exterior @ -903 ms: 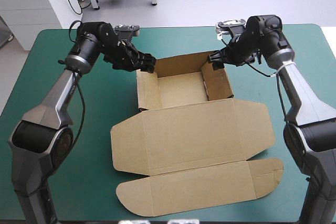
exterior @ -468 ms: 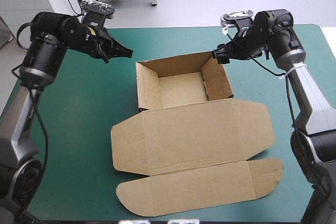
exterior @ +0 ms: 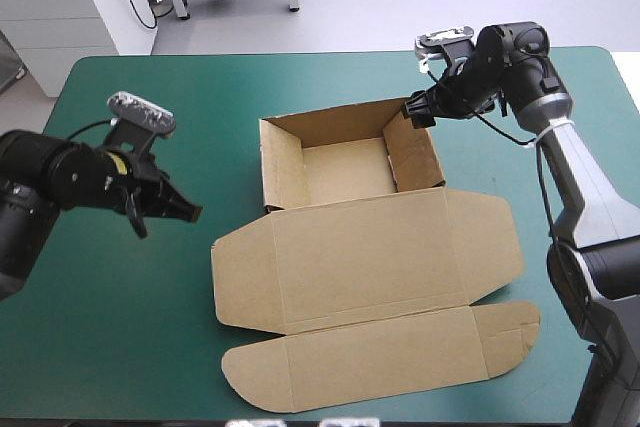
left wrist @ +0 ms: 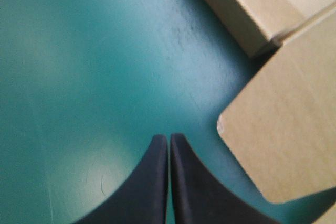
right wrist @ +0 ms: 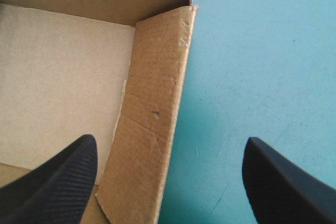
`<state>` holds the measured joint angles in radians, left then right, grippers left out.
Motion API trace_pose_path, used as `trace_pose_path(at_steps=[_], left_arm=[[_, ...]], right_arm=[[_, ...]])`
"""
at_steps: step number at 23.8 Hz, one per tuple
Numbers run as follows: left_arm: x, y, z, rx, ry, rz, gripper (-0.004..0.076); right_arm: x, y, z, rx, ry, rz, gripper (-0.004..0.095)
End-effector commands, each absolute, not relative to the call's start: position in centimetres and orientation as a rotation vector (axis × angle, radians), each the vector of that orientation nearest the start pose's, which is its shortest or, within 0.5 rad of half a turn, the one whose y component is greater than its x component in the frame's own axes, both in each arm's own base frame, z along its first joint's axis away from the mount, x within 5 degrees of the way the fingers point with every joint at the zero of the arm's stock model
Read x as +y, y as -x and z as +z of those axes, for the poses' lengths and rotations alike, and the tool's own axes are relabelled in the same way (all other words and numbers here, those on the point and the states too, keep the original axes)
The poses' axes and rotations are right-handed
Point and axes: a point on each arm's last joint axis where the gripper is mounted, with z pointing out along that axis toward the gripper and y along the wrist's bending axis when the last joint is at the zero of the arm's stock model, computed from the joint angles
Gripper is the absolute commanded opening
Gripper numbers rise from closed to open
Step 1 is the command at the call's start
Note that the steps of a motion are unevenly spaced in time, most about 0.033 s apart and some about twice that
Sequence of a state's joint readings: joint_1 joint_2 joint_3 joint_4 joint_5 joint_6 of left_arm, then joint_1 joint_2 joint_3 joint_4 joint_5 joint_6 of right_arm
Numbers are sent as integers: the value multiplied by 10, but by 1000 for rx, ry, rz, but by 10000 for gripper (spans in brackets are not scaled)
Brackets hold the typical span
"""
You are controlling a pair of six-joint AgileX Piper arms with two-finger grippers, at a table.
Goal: Fold the box
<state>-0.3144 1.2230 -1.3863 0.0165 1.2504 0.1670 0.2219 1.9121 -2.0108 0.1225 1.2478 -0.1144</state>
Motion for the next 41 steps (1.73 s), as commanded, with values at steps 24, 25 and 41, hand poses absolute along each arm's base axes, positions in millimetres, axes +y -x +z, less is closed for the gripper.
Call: trace_pose_path(at_steps=[24,25,41], left_arm=[[-24,-91,315,2490,-506,-4,-8],[-23,-91,315,2490,-503,1,-8],[-24,-92,316,2472,-501,0,-8]], right_arm=[[103,-437,310,2692,539,135,-21],[102,-437,311,2690,542,113,-21],[-81,-436,376,2553,89,-366,-21]])
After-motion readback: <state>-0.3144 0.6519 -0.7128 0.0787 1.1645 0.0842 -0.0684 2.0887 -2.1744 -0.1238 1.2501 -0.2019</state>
